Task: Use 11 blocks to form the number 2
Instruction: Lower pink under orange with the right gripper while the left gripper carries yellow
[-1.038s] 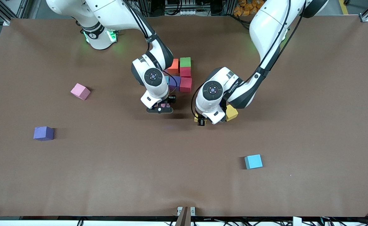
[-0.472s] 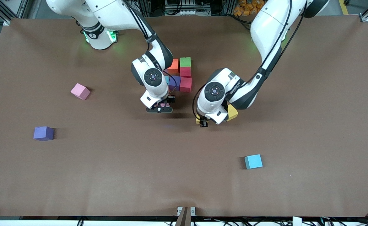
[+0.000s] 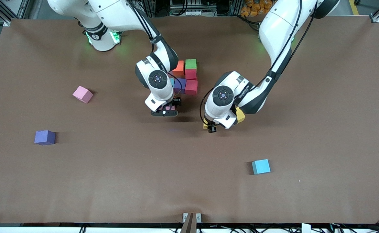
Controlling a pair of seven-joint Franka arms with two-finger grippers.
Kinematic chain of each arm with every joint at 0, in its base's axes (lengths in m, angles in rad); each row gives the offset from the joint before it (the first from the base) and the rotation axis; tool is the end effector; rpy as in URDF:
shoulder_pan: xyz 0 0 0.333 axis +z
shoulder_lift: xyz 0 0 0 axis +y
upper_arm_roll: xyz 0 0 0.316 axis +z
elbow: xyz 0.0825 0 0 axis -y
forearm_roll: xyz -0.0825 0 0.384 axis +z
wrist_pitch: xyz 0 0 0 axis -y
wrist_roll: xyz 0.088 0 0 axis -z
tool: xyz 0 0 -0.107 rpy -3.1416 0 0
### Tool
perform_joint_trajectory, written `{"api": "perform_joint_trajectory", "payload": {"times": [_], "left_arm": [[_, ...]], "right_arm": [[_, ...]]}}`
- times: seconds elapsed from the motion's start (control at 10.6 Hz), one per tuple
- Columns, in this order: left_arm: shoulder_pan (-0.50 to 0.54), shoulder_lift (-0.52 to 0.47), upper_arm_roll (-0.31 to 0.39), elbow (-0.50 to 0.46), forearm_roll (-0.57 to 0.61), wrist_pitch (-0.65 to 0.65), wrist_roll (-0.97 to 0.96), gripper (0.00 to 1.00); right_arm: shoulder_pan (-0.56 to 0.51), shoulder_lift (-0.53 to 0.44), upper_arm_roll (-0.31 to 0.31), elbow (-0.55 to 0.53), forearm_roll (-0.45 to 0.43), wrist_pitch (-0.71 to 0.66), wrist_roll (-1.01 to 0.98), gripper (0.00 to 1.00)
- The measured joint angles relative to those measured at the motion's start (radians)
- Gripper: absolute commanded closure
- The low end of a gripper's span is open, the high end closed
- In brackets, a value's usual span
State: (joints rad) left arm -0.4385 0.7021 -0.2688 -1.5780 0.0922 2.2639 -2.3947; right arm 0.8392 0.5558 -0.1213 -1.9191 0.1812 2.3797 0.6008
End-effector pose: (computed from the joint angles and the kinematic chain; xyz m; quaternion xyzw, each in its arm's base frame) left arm 0.5509 -0.4326 0.2387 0.6627 0.7471 -0.0504 0.0060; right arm 0.4621 0.4091 0.1946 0.9987 -0.0022 -0.0513 0.0053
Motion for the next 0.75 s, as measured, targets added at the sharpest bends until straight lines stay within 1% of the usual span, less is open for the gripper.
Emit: {"api": "perform_joint_trajectory", "payload": {"times": [0.28,0.57,0.75], "left_arm": [[0.012,0.000,0.001,0.000,0.000,0.000,0.000,0.97],[-0.001,0.000,-0.004,0.000,-0.001,0.000,-0.002,0.97],[-0.038,0.003,-0.010,-0.002,-0.001,0.000,-0.043,0.97]], "right_arm": [[-0.001,-0.020,0.000,-0.001,0.000,0.004,0.000,0.00],[-0.034,-0.096,0.025,-0.034,0.000,0.000,0.000,0.00],[-0.070,-0.143,0.041,-0.059,0.000,-0.001,0.000,0.00]]}}
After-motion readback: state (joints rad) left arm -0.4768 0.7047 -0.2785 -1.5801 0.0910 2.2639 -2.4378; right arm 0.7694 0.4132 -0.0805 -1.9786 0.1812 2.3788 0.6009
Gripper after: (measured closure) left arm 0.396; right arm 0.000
